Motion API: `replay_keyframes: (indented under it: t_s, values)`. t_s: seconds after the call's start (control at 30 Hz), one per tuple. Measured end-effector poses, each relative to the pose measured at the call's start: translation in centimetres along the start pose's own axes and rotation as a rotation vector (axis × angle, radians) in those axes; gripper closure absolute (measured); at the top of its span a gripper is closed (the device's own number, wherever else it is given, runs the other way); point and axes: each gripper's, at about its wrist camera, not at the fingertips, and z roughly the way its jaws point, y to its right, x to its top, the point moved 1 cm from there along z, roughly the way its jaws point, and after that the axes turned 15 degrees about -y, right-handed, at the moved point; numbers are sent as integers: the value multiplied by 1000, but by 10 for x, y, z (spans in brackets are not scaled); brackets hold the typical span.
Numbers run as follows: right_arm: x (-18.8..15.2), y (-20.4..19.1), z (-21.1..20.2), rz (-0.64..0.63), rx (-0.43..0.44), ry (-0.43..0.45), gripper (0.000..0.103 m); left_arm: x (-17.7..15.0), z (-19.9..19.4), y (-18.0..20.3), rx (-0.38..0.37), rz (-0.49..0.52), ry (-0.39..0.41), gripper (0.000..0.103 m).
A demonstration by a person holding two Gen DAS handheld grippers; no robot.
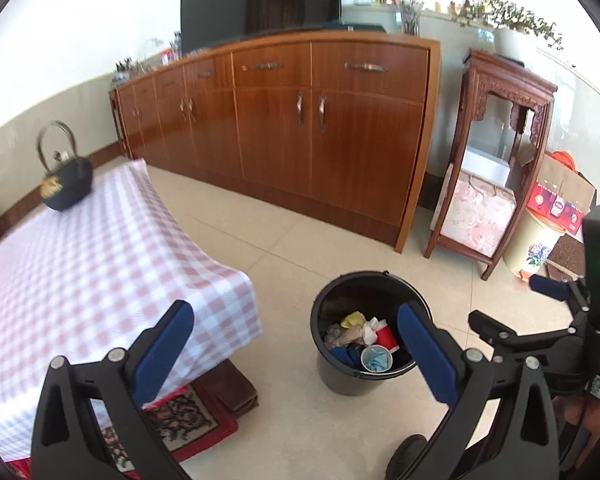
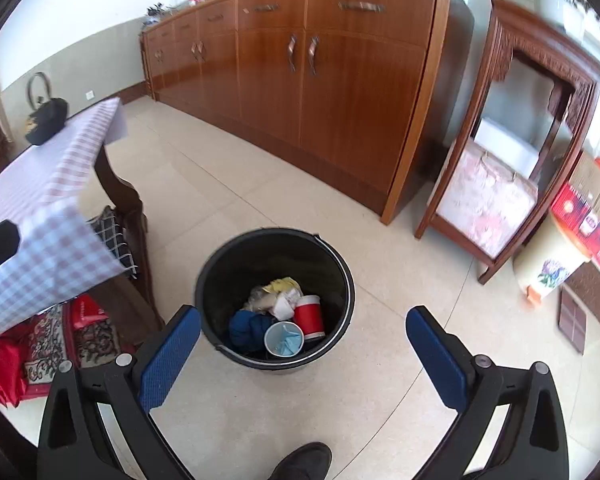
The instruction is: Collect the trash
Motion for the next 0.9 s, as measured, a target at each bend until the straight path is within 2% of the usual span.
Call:
replay_keyframes:
  t_s: [0.2,0.43,0.57,0.73,0.9]
  values:
    - [-25,-22,-84,13,-39,138,0,-21,-52,-3,26,-55,46,0]
    - [-58,-36,-152,-10,16,233,0,-41,-96,-10,85,-95,130,0]
    - [-67,-42,-166,-16,19,269,0,-43,-99,-18,96,-111,145,0]
    - [-61,-48,-169,-23,19,271,0,-44,-101,-22,75,-125,149,0]
    - [-63,-53,-168,-42,13,274,0,-50,-104,-19,86,-117,145,0]
